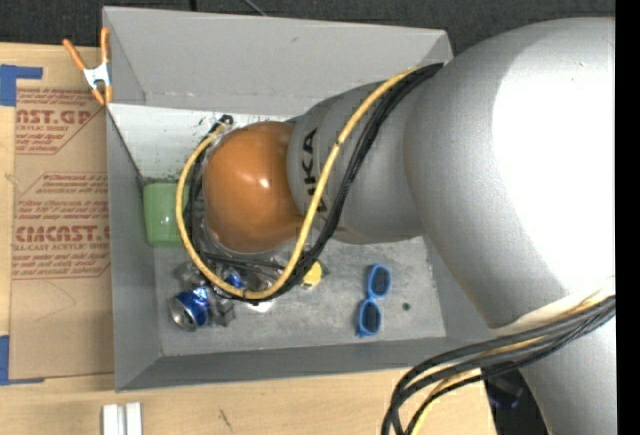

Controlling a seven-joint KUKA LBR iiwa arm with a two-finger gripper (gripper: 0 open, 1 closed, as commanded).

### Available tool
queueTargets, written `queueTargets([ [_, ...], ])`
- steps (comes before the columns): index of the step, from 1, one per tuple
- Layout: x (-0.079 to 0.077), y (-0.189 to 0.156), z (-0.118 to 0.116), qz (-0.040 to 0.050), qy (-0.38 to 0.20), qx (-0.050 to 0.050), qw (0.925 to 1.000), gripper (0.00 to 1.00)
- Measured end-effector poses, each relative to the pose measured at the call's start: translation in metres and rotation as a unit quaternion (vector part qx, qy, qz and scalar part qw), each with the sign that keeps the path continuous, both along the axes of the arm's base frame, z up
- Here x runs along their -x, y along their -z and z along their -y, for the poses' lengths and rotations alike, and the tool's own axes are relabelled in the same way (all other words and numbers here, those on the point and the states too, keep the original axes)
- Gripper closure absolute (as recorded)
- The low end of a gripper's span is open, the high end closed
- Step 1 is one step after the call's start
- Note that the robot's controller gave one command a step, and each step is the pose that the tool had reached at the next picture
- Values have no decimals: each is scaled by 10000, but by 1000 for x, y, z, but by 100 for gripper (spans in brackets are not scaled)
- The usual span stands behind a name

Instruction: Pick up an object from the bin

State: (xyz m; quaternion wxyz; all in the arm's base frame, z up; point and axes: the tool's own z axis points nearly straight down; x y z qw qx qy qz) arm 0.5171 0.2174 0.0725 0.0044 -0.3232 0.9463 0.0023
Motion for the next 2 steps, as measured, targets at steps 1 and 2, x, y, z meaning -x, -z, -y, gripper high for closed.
queueTargets([
  [1,-1,-43,-1,-8,0,20,10000,100],
  [2,-2,-78,-3,-7,0,21,10000,100],
])
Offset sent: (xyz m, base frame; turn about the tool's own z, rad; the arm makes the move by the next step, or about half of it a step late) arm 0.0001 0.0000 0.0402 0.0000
